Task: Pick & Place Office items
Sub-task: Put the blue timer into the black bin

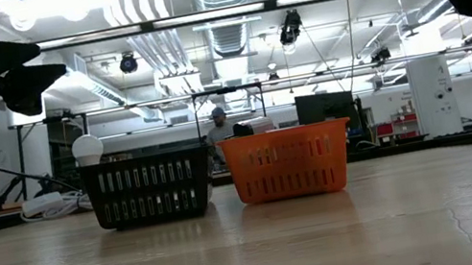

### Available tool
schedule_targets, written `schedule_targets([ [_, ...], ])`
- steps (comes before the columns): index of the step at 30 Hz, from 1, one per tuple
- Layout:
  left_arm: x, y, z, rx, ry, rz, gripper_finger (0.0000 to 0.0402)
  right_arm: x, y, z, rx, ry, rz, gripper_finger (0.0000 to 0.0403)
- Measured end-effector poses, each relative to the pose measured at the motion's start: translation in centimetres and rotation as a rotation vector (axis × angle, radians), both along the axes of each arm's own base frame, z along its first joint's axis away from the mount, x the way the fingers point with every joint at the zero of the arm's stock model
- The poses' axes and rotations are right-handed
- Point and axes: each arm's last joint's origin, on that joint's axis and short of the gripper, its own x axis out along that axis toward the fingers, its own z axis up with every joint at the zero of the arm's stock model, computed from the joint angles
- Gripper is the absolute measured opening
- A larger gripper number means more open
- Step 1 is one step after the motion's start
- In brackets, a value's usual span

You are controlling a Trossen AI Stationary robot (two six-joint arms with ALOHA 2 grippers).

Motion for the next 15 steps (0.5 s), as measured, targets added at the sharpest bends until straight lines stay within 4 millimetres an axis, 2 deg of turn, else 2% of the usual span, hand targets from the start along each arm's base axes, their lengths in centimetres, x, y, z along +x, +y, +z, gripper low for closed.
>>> schedule_targets([
  [8,0.0,0.0,0.0,0.000,0.000,0.000,0.0253,0.1,0.0,0.0,-0.029,-0.008,0.034,0.0052],
  [12,0.0,0.0,0.0,0.000,0.000,0.000,0.0253,0.1,-0.1,0.1,-0.031,-0.015,0.022,0.0065],
  [15,0.0,0.0,0.0,0.000,0.000,0.000,0.0253,0.7,0.2,1.2,-0.017,-0.072,-0.046,0.0066],
])
